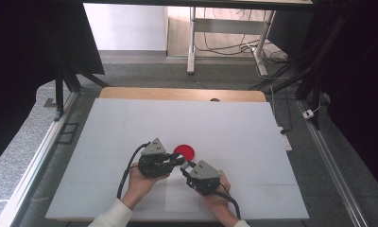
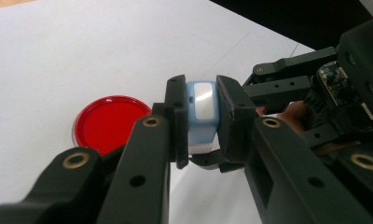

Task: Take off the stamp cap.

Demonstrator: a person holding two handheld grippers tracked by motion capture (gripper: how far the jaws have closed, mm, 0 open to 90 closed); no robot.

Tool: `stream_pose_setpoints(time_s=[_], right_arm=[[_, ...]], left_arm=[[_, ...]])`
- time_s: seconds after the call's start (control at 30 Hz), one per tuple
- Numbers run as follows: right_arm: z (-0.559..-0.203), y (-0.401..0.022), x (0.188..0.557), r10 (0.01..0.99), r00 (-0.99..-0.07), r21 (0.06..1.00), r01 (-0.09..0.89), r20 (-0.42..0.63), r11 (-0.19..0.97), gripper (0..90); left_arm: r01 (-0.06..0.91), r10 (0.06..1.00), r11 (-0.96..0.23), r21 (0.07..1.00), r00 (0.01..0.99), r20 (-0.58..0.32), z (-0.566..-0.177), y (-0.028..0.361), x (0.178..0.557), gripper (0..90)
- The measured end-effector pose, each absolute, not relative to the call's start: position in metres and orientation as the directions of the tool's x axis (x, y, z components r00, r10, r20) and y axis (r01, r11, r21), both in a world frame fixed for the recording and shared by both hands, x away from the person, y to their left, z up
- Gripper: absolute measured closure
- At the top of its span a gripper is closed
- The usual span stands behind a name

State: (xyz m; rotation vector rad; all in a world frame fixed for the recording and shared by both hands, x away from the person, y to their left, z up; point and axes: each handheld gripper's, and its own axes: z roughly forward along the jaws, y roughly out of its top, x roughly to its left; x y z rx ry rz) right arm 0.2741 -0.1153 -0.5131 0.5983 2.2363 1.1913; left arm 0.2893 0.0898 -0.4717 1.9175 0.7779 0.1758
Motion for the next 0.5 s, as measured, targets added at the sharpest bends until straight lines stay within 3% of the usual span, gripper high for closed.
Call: stream_pose_setpoints(time_s=[0.5], right_arm=[[-0.5135,-0.1147,0.2734,0.59,-0.762,0.839,0.117,-0.267,0.531,65.0]], left_arm=[[0.438,0.587,-0.281,0.854,0.783,-0.208,-0.4721,0.0892,0.289,75.4]])
